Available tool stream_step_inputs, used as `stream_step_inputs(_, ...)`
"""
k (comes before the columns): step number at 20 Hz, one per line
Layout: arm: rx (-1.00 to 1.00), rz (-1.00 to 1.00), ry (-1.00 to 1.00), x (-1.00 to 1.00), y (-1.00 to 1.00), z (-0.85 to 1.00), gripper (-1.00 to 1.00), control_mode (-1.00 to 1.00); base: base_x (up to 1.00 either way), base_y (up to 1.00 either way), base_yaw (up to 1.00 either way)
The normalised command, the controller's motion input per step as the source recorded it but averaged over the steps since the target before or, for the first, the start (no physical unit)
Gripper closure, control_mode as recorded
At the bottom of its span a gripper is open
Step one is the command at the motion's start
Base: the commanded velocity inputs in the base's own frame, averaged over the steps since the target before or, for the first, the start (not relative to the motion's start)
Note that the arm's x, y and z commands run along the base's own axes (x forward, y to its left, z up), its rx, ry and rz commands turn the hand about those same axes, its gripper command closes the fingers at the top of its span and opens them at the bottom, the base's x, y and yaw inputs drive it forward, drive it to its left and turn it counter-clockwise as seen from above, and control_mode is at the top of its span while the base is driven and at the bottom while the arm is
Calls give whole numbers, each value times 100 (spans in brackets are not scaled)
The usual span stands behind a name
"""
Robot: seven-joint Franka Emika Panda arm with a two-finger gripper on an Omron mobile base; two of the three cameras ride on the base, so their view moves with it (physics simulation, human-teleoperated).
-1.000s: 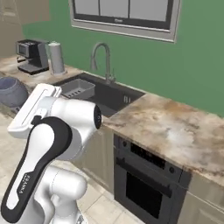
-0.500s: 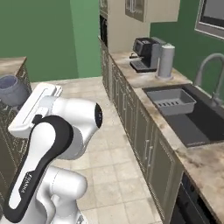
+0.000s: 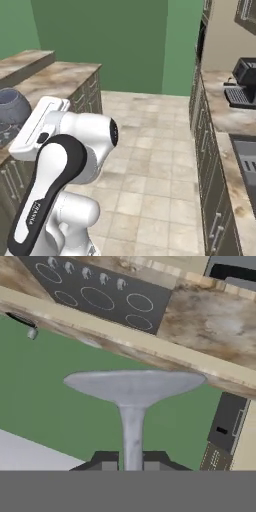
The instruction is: Retrieve the wine glasses from the counter and place one next to each plate.
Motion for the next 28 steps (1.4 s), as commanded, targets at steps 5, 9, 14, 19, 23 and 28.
stream_step_inputs(5, 0, 0, 0, 0, 0, 0, 100, 100, 100, -5, 24)
stream_step_inputs(9, 0, 0, 0, 0, 0, 0, 100, 100, 100, -42, 16)
stream_step_inputs(14, 0, 0, 0, 0, 0, 0, 100, 100, 100, -62, 16)
stream_step_inputs(19, 0, 0, 0, 0, 0, 0, 100, 100, 100, -69, 17)
stream_step_inputs(23, 0, 0, 0, 0, 0, 0, 100, 100, 100, -58, 13)
stream_step_inputs(28, 0, 0, 0, 0, 0, 0, 100, 100, 100, -16, 0)
